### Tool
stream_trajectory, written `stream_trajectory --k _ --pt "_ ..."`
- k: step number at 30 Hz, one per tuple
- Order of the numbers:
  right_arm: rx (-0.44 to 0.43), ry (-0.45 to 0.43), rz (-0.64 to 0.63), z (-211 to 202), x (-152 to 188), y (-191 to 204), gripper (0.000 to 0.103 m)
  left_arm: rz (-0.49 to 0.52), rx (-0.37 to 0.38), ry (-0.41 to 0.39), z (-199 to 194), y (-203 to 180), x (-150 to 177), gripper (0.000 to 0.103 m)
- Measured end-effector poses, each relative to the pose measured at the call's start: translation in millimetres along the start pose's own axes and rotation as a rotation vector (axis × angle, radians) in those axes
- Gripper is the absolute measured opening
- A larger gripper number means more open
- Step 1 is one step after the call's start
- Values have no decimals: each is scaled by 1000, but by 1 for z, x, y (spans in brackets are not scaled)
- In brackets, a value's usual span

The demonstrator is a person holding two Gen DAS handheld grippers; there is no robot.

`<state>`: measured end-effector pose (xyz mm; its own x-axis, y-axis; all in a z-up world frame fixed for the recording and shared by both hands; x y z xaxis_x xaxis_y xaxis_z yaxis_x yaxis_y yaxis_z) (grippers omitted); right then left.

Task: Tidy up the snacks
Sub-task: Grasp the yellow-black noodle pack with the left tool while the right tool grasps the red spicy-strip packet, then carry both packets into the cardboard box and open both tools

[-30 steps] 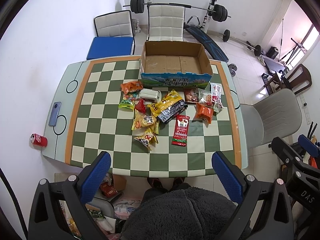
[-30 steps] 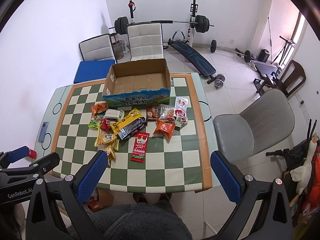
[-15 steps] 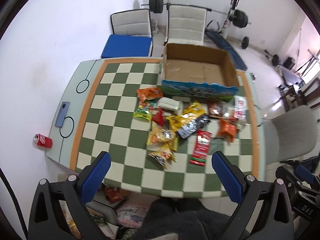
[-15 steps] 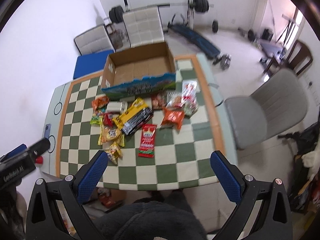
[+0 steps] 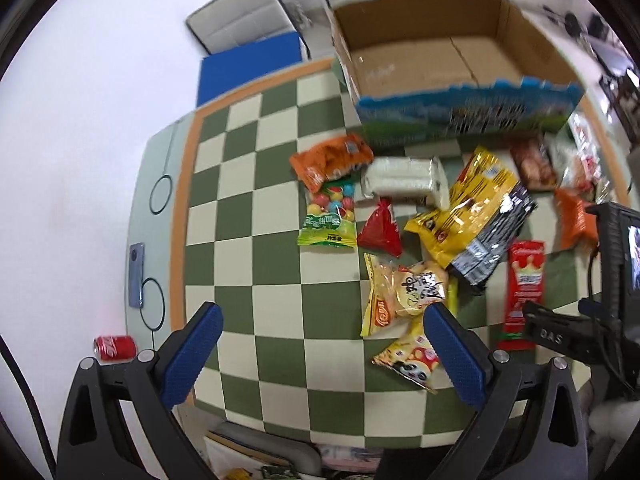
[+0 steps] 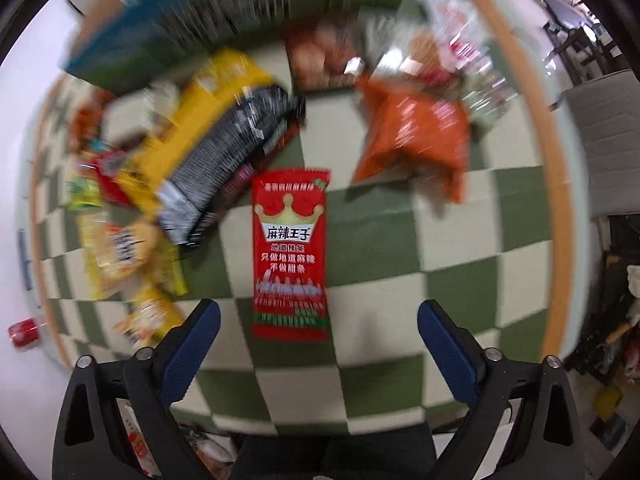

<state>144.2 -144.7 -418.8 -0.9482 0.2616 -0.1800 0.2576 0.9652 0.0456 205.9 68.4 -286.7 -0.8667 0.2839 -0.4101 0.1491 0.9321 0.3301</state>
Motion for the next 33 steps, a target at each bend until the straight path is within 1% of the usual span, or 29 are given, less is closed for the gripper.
stream_trajectory --k 2,4,5,6,7,8,9,12,13,14,16,17,19,21,23,27,29,30,31,33 --pt "18 23 8 27 2 5 92 28 5 11 13 -3 -1 103" --pt "33 39 17 46 5 10 87 59 14 19 24 -8 -1 103" --pt "40 45 20 55 7 13 80 71 17 21 27 -11 -2 103" --pt "52 52 23 62 10 15 70 88 27 22 31 -16 -4 103" --pt "55 58 22 67 12 17 69 97 35 22 34 -21 -6 103" --pt "67 45 10 70 13 20 65 115 48 23 36 -26 -7 103" --pt "71 32 3 71 14 22 59 128 58 24 38 -32 -10 103" --pt "54 1 4 70 19 21 50 162 104 19 40 -53 -20 103" --pt "48 3 14 65 21 17 48 176 133 15 43 -64 -25 103" --pt "46 9 22 62 24 13 47 189 151 21 45 -71 -28 103" --pt "46 26 44 56 27 -4 46 228 218 51 55 -96 -36 103" --pt "32 30 60 57 29 -11 46 247 224 50 59 -104 -41 103" --pt "12 33 78 52 29 -23 46 313 273 54 70 -131 -51 103" --pt "-11 27 84 44 27 -36 46 368 303 70 81 -151 -57 103" --pt "-32 31 94 32 26 -50 46 421 313 99 96 -168 -62 103" --pt "-69 35 121 22 18 -70 46 498 333 183 123 -188 -57 103" --pt "-84 35 136 20 7 -83 46 518 353 235 136 -196 -51 103" --pt "-92 36 144 20 6 -86 46 516 371 250 139 -200 -50 103" --pt "-96 39 148 13 -3 -86 46 521 384 267 143 -206 -48 103" --pt "-104 44 154 13 -6 -92 46 534 389 308 154 -214 -41 103"
Point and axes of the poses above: each gripper's, at about its wrist camera, not at the fingertips, and z roughly the way its jaws point, y to its left, x to its underside, the point moved 8 cm from there along z, roughly the way its jaws point, and after that the axes turned 14 degrees about -y, right-handed, at the moved point
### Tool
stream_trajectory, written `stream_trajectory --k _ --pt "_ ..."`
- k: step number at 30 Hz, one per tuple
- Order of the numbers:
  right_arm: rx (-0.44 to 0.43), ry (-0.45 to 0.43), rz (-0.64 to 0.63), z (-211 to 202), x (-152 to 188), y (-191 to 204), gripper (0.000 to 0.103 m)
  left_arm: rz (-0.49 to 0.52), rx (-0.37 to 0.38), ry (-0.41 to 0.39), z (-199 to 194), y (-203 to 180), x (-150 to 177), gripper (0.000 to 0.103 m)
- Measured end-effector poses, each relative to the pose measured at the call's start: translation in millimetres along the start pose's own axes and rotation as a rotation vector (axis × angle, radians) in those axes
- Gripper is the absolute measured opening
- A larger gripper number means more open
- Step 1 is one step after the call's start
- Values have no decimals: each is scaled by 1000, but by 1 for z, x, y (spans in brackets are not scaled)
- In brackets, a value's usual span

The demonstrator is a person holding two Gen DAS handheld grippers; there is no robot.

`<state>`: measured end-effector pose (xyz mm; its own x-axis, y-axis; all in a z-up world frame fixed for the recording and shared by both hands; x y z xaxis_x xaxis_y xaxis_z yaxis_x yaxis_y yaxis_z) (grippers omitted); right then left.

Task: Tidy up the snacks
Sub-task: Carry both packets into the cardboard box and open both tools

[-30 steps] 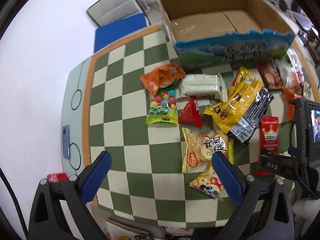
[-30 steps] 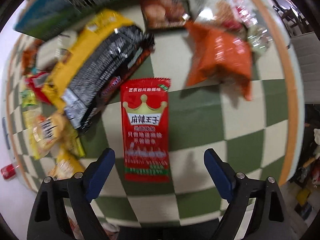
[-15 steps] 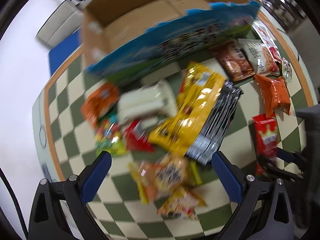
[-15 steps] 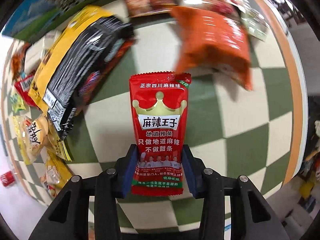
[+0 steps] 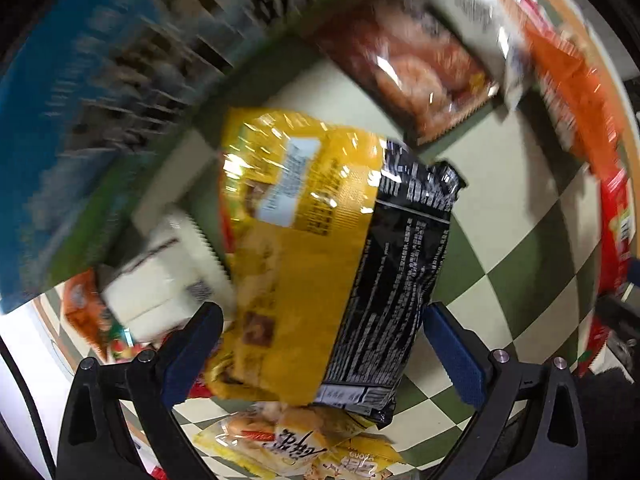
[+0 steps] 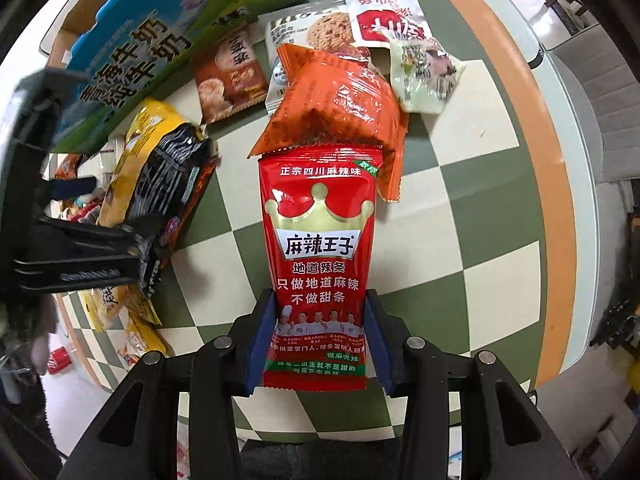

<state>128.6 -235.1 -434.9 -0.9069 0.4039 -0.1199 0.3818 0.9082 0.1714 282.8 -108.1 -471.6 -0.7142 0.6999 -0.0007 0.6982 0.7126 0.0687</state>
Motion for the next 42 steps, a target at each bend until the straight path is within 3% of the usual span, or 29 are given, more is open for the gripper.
stream_trajectory --k 5,14,20,25,31,37,40,42 --pt "-9 12 0 -3 -15 -5 46 -85 -10 -40 6 3 -6 88" --pt "-40 5 -24 -16 -19 3 46 -414 61 -122 -35 21 14 87" --pt "-95 3 -45 -38 -19 15 46 -593 99 -192 -85 35 27 87" --pt "-180 -30 -48 -77 -35 34 46 -676 126 -295 -147 63 2 87" --pt "-281 -126 -101 -137 -112 68 46 -730 170 -385 -212 99 -32 87" --pt "-232 -237 -226 -142 -219 112 46 -801 189 -349 -184 175 -101 88" --pt "-200 -233 -265 -115 -261 135 46 -836 260 -308 -160 193 -132 87" --pt "-180 -207 -290 -90 -286 146 46 -843 263 -267 -139 202 -150 87"
Point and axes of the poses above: each gripper's, at about its wrist camera, not at the fingertips, and z roughly the way its jaws point, y to its left, x to its underside, the point moved 8 cm from there along z, roughly the way its jaws point, and after that the axes turned 14 degrees about -y, right-handed, at the moved point
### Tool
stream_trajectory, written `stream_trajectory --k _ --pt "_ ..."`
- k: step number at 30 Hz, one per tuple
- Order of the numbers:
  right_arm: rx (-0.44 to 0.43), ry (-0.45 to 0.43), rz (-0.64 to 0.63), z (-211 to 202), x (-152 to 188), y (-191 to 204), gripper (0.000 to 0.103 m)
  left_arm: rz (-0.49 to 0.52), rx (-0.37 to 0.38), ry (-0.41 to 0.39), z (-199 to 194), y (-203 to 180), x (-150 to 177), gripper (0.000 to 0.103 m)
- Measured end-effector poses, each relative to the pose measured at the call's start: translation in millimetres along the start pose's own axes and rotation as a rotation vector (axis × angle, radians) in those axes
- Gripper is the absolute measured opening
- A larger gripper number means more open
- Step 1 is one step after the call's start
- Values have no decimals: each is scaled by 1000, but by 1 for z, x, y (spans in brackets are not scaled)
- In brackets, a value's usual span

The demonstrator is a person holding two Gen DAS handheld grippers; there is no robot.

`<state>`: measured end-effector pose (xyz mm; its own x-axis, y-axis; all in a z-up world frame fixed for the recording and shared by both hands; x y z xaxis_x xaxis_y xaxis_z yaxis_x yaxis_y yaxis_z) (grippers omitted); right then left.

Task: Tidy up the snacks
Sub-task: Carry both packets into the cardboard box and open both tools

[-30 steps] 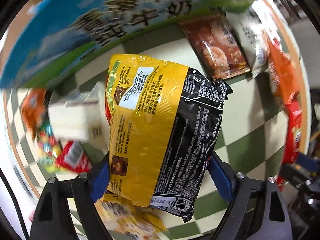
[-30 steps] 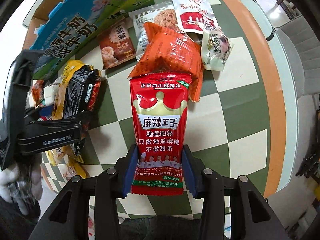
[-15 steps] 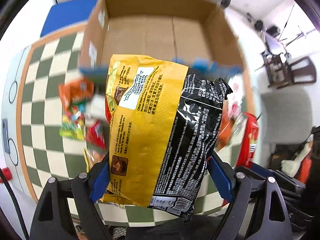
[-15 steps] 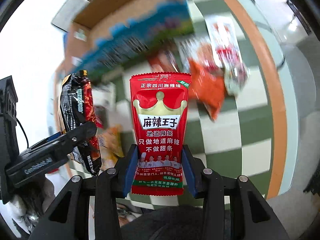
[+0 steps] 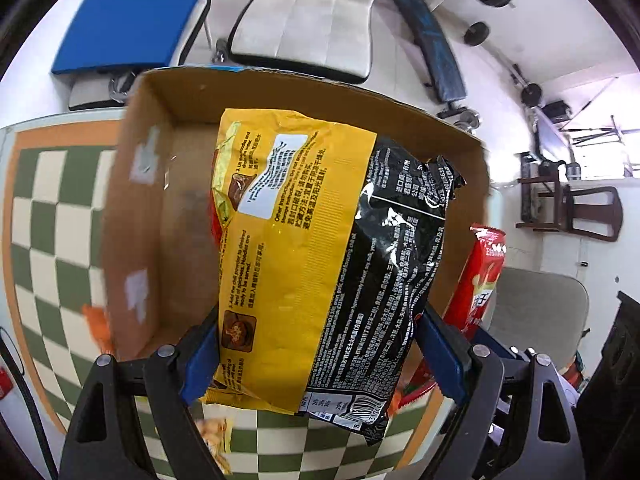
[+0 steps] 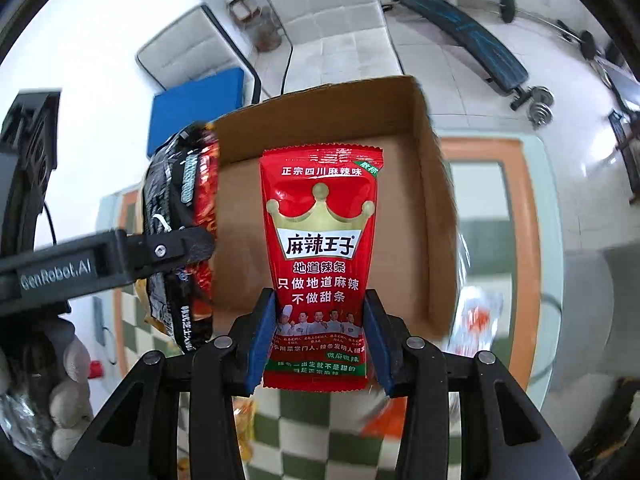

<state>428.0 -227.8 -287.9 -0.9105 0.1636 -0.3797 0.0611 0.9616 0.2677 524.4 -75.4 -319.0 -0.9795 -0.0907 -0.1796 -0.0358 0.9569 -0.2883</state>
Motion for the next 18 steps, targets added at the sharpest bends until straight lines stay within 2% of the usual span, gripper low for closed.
stream_trajectory --k 6,8,13,14,15,16,18 --pt "53 83 -31 81 -37 -18 46 10 -39 62 53 2 -25 87" --pt "54 111 -29 101 -39 -23 46 15 -35 87 65 -2 -26 87" --pt "55 170 -42 138 -47 -32 49 53 -86 145 83 -1 -23 88" --pt "54 181 -43 141 -48 -32 52 67 -91 147 85 -2 -22 88" --pt "49 189 -43 142 -48 -29 64 76 -98 145 87 -6 -23 88" --pt "53 201 -44 145 -49 -31 70 96 -108 135 87 -7 -23 88" --pt "48 210 -39 152 -56 -30 76 132 -133 130 87 -10 -19 89"
Point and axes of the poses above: each gripper's, at about its wrist camera, not at the fingertips, and z roughly the way its jaws point, y to its left, x to its underside, the point moved 8 cm from there along z, roughly the way its jaws point, and after that the axes turned 14 degrees about -y, right-handed, at the moved point
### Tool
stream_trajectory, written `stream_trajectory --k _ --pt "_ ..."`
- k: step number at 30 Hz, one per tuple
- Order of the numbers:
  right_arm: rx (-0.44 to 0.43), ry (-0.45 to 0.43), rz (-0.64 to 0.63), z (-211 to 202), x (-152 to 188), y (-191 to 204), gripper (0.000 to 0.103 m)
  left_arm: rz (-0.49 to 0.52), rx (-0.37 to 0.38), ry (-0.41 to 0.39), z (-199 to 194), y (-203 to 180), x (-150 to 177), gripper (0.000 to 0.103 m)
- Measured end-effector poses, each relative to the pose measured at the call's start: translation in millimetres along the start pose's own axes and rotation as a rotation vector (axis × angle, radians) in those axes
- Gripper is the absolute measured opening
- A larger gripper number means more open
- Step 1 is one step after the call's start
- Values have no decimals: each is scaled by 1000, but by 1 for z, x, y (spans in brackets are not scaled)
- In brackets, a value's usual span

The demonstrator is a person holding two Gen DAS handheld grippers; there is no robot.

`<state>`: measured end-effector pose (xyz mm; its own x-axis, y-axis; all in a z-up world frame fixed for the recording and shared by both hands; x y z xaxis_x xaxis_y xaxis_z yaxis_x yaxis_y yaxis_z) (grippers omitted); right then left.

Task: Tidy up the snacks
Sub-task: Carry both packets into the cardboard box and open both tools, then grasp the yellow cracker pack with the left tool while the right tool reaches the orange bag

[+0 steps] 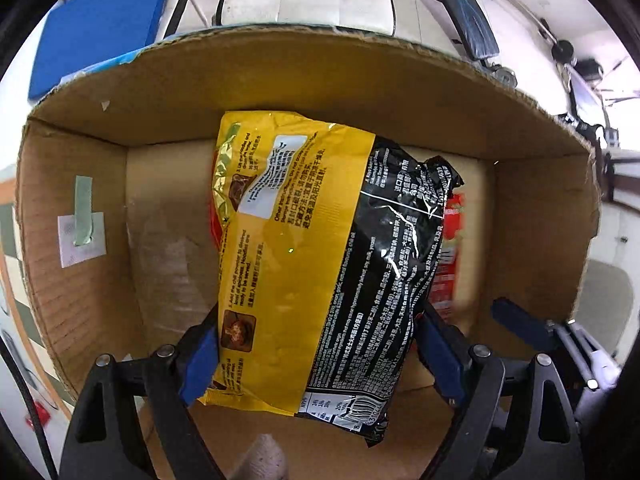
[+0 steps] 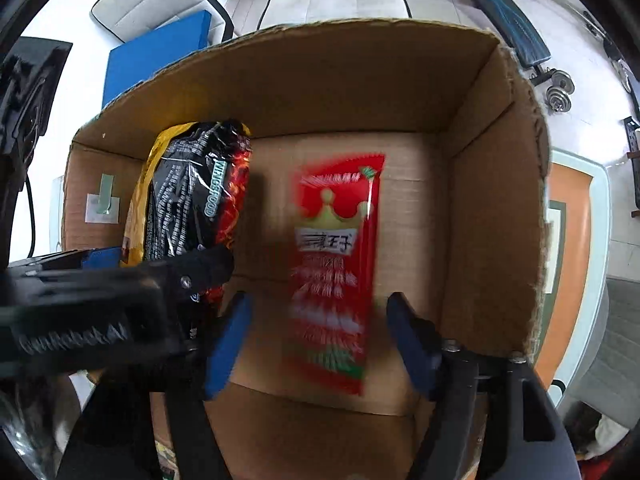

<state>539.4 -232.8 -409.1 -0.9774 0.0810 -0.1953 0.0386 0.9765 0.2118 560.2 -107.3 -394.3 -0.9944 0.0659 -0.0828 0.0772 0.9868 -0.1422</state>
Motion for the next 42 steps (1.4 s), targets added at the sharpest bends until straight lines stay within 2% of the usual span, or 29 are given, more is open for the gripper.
stream_trajectory --k 3,6,10,15,17,19,22,26,29,31,34,37,39,42 --pt "-5 12 -3 0 0 4 83 33 -25 -23 -3 -1 2 91" --pt "2 7 -5 -4 0 9 92 29 -3 -62 -15 -6 0 91" --pt "18 -1 -2 -9 -1 9 92 36 12 -99 -35 -3 2 91" --pt "8 -32 28 -37 13 9 92 38 41 -156 -68 6 16 91" --pt "7 -53 32 -49 16 8 92 43 56 -205 -86 9 20 91" --pt "3 -83 22 -68 35 14 92 61 53 -277 -109 9 28 91" --pt "-4 -121 3 -96 55 22 92 85 14 -419 -144 16 46 91" --pt "-31 -155 5 -128 98 28 93 97 -44 -507 -166 37 84 91" --pt "-81 -129 37 -130 144 40 93 52 -52 -465 -158 63 126 91" --pt "-102 -94 35 -121 170 50 93 -11 -70 -397 -143 89 159 91" --pt "-131 -23 35 -99 212 67 93 -191 -82 -231 -104 138 221 91" --pt "-143 37 46 -75 249 80 93 -423 -4 -58 -61 173 278 91" --pt "-146 72 67 -61 269 85 93 -558 64 23 -35 183 306 91" --pt "-140 111 99 -44 291 88 93 -686 129 91 -7 190 327 88"
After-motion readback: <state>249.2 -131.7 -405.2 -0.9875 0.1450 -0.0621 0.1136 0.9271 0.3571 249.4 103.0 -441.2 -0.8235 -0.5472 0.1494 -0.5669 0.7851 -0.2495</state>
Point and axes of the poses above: each gripper's, at about its wrist camera, not at the fingertips, and z roughly the way its jaws point, y to its left, x to its underside, the point moved 8 cm from there along z, roughly the way its jaws point, and after that the axes turned 14 degrees about -y, right-handed, at the moved point
